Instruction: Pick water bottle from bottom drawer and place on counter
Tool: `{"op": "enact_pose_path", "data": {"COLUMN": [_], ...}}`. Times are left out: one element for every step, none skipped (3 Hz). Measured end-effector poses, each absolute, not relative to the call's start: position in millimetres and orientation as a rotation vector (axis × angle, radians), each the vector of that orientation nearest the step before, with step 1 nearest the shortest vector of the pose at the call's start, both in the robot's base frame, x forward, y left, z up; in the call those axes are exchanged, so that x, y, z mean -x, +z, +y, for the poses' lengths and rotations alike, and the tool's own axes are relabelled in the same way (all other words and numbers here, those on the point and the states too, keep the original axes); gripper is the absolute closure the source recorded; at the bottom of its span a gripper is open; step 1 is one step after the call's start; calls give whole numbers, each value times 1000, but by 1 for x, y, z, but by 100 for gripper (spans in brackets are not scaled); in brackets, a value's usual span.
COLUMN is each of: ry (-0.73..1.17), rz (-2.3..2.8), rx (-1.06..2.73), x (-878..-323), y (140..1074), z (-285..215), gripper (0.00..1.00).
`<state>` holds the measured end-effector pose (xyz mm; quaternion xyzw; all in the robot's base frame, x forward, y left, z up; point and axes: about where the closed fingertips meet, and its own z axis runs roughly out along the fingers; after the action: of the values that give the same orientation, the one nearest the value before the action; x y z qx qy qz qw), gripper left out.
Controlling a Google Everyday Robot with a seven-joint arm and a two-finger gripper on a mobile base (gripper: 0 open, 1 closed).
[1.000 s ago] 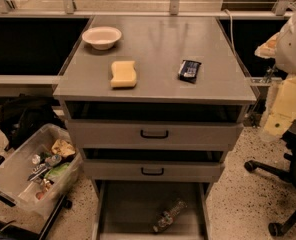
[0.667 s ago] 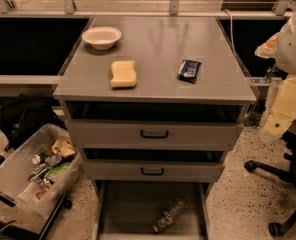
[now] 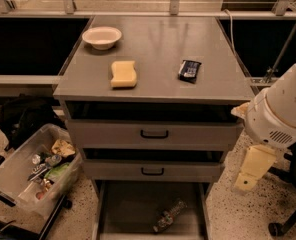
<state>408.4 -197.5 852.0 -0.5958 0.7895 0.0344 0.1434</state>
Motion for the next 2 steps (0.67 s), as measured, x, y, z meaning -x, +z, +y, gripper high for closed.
{"op": "enact_pose_path", "data": {"ry": [99, 237], "rz": [2277, 2304], "rx": [1718, 1686], "x": [-408, -405], "y": [852, 788], "z": [-197, -205], "gripper": [0, 0]}}
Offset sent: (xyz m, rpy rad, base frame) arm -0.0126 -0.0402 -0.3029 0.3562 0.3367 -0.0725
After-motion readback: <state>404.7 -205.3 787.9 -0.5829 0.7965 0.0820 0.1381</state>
